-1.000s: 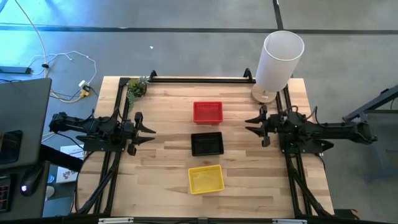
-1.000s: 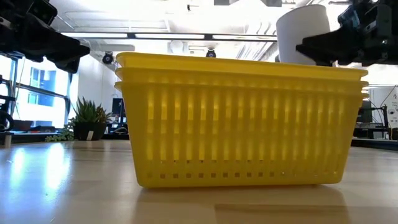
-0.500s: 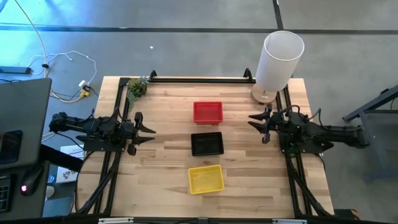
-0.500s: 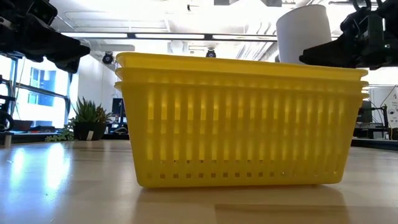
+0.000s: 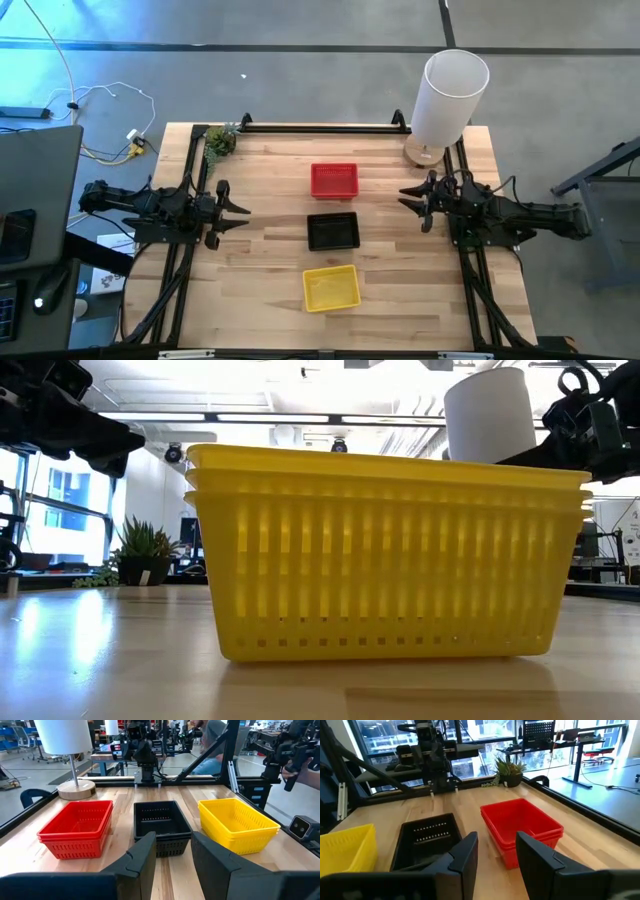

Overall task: Stack baskets by color
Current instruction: Return to Home Position

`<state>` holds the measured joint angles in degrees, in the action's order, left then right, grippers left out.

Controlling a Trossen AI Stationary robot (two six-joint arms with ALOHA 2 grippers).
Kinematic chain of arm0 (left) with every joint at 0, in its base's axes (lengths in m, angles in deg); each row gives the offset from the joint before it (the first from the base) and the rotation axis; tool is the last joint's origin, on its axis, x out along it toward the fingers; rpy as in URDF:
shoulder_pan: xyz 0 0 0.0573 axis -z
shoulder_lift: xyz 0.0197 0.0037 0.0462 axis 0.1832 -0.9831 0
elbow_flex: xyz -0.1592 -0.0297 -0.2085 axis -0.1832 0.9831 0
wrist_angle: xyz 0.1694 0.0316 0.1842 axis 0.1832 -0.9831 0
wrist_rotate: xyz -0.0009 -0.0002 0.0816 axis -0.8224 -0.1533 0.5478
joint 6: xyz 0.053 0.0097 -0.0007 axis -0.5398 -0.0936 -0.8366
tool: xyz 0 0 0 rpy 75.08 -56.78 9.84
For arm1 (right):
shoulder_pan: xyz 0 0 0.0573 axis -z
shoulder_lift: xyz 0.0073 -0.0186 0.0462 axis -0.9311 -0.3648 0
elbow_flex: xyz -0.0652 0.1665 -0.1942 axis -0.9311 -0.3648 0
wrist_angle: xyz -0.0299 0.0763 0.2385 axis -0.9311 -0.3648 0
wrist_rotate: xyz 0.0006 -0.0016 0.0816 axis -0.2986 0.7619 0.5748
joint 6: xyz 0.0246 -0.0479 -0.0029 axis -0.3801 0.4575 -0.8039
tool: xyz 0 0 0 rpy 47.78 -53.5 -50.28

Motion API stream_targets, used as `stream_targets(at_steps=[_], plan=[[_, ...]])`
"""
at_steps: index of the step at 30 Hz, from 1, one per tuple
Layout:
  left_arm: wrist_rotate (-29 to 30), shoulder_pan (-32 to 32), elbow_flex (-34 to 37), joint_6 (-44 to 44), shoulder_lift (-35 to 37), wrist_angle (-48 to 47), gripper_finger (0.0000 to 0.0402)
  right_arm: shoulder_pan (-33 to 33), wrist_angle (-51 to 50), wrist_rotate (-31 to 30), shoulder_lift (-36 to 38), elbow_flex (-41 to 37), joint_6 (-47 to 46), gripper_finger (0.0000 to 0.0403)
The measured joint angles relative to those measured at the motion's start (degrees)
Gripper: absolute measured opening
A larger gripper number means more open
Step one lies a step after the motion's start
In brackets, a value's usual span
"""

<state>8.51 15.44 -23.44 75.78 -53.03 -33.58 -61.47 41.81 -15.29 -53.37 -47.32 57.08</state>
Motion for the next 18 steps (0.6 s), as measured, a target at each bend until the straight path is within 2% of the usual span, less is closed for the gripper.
stream_targets(at_steps=[18], plan=[[0.0, 0.0, 0.0, 0.0, 0.0, 0.0, 0.0113, 0.0, 0.0, 1.0, 0.0, 0.0, -1.9, 0.0122]])
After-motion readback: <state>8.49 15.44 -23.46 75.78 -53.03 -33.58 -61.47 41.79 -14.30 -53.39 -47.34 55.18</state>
